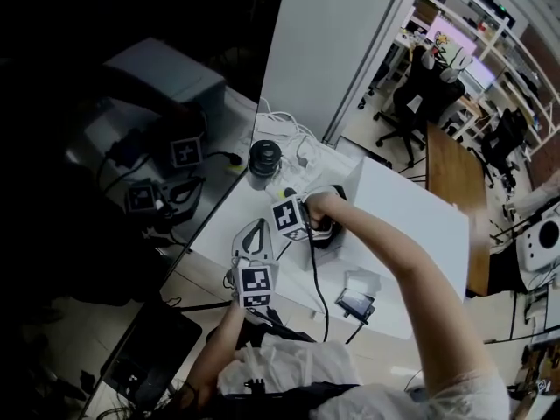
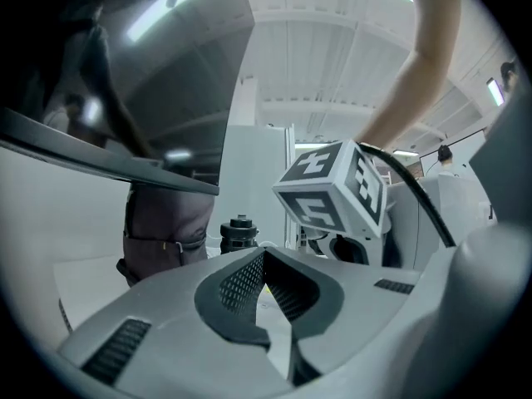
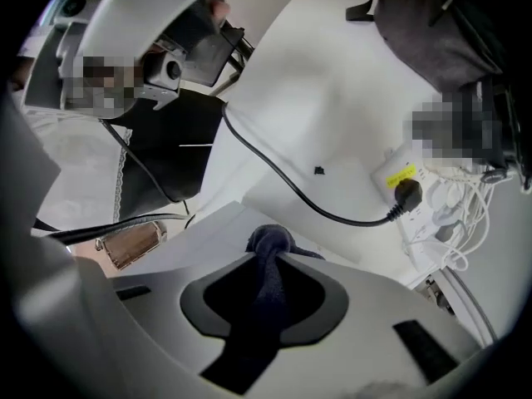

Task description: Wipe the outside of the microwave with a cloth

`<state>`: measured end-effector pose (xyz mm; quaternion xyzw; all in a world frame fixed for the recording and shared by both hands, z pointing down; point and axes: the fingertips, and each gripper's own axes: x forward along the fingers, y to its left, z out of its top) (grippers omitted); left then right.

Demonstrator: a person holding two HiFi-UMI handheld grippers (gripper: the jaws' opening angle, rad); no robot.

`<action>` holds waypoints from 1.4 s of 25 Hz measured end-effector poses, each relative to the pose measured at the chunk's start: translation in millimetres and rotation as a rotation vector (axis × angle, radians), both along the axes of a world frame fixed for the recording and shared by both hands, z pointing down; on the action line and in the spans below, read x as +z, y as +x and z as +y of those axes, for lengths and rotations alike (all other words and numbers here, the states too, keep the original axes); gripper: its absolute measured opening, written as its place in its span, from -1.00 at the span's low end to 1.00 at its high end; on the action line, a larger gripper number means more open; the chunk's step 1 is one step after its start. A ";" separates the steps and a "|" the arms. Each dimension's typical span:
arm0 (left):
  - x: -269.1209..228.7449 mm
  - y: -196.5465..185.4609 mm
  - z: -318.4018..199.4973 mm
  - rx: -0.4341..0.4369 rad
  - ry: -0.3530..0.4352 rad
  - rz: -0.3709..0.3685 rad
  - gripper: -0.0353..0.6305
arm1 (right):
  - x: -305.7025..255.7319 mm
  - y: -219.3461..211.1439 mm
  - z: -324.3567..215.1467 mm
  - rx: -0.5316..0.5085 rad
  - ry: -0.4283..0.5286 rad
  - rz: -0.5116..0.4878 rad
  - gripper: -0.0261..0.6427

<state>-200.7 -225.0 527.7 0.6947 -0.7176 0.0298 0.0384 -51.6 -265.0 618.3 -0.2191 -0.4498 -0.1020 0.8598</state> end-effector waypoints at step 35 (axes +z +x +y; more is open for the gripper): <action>-44.9 106.0 10.4 0.304 0.066 -0.031 -0.89 | -208.5 32.6 117.9 0.177 1.241 -2.017 -0.63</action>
